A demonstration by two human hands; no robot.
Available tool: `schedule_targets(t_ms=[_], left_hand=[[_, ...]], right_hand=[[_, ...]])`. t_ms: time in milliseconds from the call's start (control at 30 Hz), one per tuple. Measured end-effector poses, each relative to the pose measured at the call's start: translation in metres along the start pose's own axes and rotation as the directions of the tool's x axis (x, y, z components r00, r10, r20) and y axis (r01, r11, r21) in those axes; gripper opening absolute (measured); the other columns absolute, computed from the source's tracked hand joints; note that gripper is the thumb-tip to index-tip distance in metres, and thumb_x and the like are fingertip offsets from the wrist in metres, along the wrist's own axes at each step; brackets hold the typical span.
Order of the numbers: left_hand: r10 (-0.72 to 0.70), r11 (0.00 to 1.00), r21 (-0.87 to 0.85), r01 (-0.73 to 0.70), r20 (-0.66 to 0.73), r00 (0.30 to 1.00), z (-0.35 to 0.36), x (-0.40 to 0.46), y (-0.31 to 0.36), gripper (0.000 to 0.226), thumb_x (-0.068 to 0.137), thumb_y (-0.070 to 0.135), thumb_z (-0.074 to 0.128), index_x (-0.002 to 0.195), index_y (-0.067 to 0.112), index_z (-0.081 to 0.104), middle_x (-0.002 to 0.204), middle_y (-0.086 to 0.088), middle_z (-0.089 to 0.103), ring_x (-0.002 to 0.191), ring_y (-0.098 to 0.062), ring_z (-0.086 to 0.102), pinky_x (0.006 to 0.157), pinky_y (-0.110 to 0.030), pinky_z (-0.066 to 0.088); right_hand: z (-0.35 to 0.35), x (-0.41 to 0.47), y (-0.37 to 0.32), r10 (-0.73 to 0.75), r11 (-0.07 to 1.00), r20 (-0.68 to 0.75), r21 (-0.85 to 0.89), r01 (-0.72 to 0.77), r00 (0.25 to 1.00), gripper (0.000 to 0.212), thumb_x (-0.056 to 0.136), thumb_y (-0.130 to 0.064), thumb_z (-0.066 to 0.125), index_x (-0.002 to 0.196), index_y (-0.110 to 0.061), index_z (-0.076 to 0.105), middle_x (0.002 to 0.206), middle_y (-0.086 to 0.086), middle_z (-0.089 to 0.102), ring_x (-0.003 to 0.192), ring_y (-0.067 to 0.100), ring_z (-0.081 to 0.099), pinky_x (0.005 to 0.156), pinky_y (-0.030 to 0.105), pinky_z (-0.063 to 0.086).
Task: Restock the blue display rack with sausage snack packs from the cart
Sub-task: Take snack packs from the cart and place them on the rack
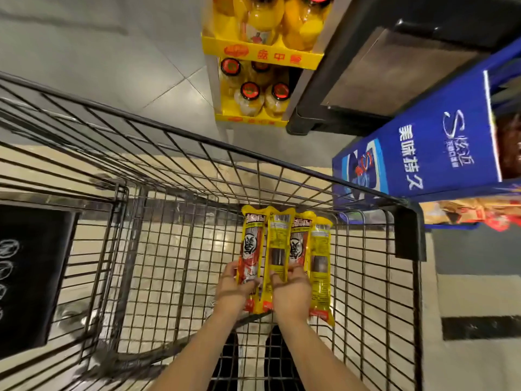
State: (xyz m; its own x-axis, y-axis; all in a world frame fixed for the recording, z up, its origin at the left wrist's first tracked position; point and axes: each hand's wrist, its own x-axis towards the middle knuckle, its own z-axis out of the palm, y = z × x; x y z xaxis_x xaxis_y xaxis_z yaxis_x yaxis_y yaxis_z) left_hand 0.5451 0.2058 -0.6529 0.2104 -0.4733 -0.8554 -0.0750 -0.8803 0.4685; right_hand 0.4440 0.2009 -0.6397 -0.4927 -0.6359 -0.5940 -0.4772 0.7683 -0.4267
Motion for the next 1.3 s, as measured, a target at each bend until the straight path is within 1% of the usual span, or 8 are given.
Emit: schedule_targets(t_ms=[133, 333, 467, 633, 800, 967, 1167, 1300], left_hand=[[0.001, 1.000, -0.022, -0.001, 0.022, 1.000, -0.003, 0.007, -0.004, 0.044, 0.078, 0.012, 0.073, 0.115, 0.021, 0.051, 0.112, -0.003, 0.062, 0.095, -0.021, 0.061, 0.072, -0.026, 0.052], [0.027, 0.996, 0.080, -0.028, 0.015, 1.000, -0.007, 0.016, -0.007, 0.053, 0.071, 0.030, 0.079, 0.117, 0.026, 0.054, 0.126, -0.004, 0.054, 0.113, -0.027, 0.054, 0.090, -0.043, 0.051], [0.038, 0.998, 0.054, -0.038, 0.003, 0.999, -0.006, 0.017, -0.008, 0.055, 0.072, 0.025, 0.079, 0.121, 0.025, 0.054, 0.127, -0.004, 0.054, 0.112, -0.024, 0.052, 0.090, -0.042, 0.050], [0.056, 0.992, 0.109, -0.058, 0.023, 0.998, -0.010, 0.014, -0.004, 0.057, 0.077, 0.021, 0.075, 0.128, 0.020, 0.050, 0.118, 0.000, 0.047, 0.107, -0.017, 0.047, 0.086, -0.029, 0.045], [-0.021, 0.993, 0.118, 0.017, 0.037, 0.999, -0.014, 0.014, 0.003, 0.061, 0.077, 0.009, 0.074, 0.131, 0.010, 0.046, 0.097, 0.000, 0.050, 0.091, -0.016, 0.053, 0.083, -0.026, 0.045], [-0.059, 0.968, 0.247, 0.034, 0.097, 0.993, -0.036, -0.012, 0.014, 0.057, 0.085, 0.021, 0.067, 0.136, 0.014, 0.043, 0.137, -0.004, 0.049, 0.123, -0.022, 0.049, 0.104, -0.030, 0.038], [0.083, 0.851, 0.509, -0.129, 0.112, 0.990, -0.082, -0.096, 0.038, 0.050, 0.093, 0.027, 0.056, 0.137, 0.009, 0.043, 0.138, -0.009, 0.051, 0.123, -0.024, 0.050, 0.103, -0.033, 0.038], [0.259, 0.699, 0.654, -0.289, 0.146, 0.955, -0.104, -0.168, 0.056, 0.053, 0.094, 0.039, 0.050, 0.140, 0.016, 0.039, 0.141, -0.005, 0.048, 0.101, -0.017, 0.060, 0.088, -0.031, 0.050]], right_hand=[[0.002, 0.000, -0.001, -0.020, 0.999, -0.082, -0.041, 0.016, 0.996, 0.039, 0.082, -0.026, 0.071, 0.118, -0.017, 0.058, 0.110, 0.006, 0.066, 0.090, 0.027, 0.065, 0.070, 0.029, 0.051], [0.006, 0.000, 0.006, -0.142, 0.950, -0.192, -0.303, 0.079, 0.971, 0.038, 0.077, -0.036, 0.075, 0.098, -0.005, 0.066, 0.114, 0.010, 0.058, 0.106, 0.031, 0.055, 0.075, 0.037, 0.053], [0.002, 0.009, 0.013, -0.148, 0.985, -0.113, -0.101, 0.136, 0.983, 0.026, 0.076, -0.024, 0.073, 0.098, -0.012, 0.066, 0.105, 0.006, 0.057, 0.092, 0.026, 0.057, 0.073, 0.031, 0.048], [0.010, 0.012, 0.007, -0.152, 0.984, -0.159, -0.114, 0.134, 0.976, 0.025, 0.075, -0.012, 0.077, 0.094, -0.004, 0.062, 0.111, 0.001, 0.052, 0.110, 0.028, 0.050, 0.080, 0.031, 0.055], [-0.005, 0.012, 0.005, -0.180, 0.964, -0.065, -0.212, 0.163, 0.982, 0.037, 0.079, -0.024, 0.074, 0.108, -0.007, 0.060, 0.124, 0.004, 0.053, 0.121, 0.023, 0.047, 0.093, 0.033, 0.046], [-0.041, -0.001, -0.006, -0.239, 0.908, 0.064, -0.339, 0.246, 0.969, 0.043, 0.091, -0.048, 0.051, 0.117, -0.015, 0.061, 0.126, -0.002, 0.058, 0.109, 0.016, 0.059, 0.077, 0.027, 0.050], [-0.114, -0.063, -0.018, -0.371, 0.819, 0.337, -0.321, 0.476, 0.866, 0.042, 0.097, -0.042, 0.042, 0.131, -0.018, 0.050, 0.129, 0.001, 0.057, 0.117, 0.018, 0.053, 0.096, 0.034, 0.045], [-0.186, -0.120, -0.027, -0.516, 0.755, 0.318, -0.270, 0.598, 0.795, 0.037, 0.096, -0.040, 0.047, 0.127, -0.021, 0.054, 0.121, 0.000, 0.059, 0.115, 0.022, 0.053, 0.096, 0.034, 0.042]])
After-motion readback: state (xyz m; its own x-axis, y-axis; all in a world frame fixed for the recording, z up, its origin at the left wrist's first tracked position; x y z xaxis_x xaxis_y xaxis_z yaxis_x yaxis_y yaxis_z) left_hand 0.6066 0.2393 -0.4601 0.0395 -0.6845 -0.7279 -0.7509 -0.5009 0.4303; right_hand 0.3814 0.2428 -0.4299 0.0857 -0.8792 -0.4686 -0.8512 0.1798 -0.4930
